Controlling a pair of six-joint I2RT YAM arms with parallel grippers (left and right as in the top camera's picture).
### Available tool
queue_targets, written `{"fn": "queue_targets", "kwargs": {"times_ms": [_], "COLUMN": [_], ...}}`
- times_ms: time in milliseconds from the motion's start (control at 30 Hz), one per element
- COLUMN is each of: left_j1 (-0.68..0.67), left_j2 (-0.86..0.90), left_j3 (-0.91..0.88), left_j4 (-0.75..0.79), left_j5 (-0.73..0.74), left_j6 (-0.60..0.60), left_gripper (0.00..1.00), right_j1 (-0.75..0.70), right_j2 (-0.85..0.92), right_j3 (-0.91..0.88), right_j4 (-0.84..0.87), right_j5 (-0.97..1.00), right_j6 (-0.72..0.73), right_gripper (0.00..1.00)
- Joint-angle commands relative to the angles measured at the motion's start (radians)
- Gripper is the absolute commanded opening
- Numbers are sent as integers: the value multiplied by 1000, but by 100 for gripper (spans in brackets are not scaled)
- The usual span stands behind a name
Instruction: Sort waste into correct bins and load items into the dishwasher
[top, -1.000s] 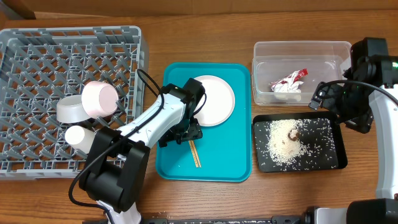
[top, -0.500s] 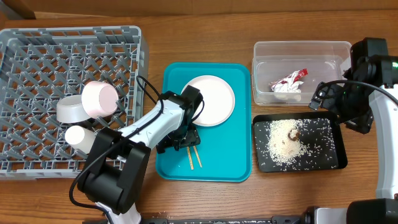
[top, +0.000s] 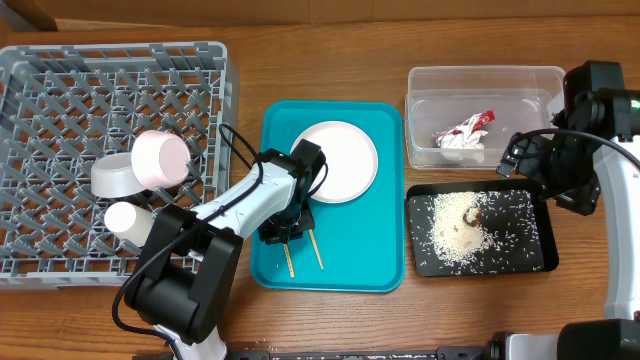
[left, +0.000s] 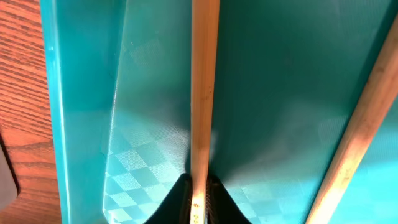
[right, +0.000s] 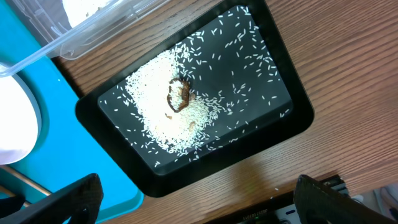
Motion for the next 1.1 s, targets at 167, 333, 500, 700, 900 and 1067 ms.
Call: {"fn": "queue_targets", "kwargs": {"times_ms": [167,333,500,700,900,1067], "left_j1": [6,25,53,144,348,465], "left_j2": [-15,-19,-118,-339,-359,-278], "left_j3": [-64,-8,117,221,218,216], "left_j4": [50,5,-77,-101,-89,-23], "left_j5": [17,4,-66,-77,-94,-62], "left_j6": [23,82,141,504,703,750], "left_gripper": [14,4,4,4,4,4], "right_j1": [-1,-1,-1,-1,-1,-1], "right_j2": [-12,-12,-12,-12,-12,-12], "right_j3": [21,21,21,21,21,21], "right_j4": [2,2,0,1,-1,-2], "right_j5": [-2,-2,-2,-2,-5,-5], "right_j6": [1,1,1,1,1,1], "right_gripper": [100,100,100,100,100,100]}}
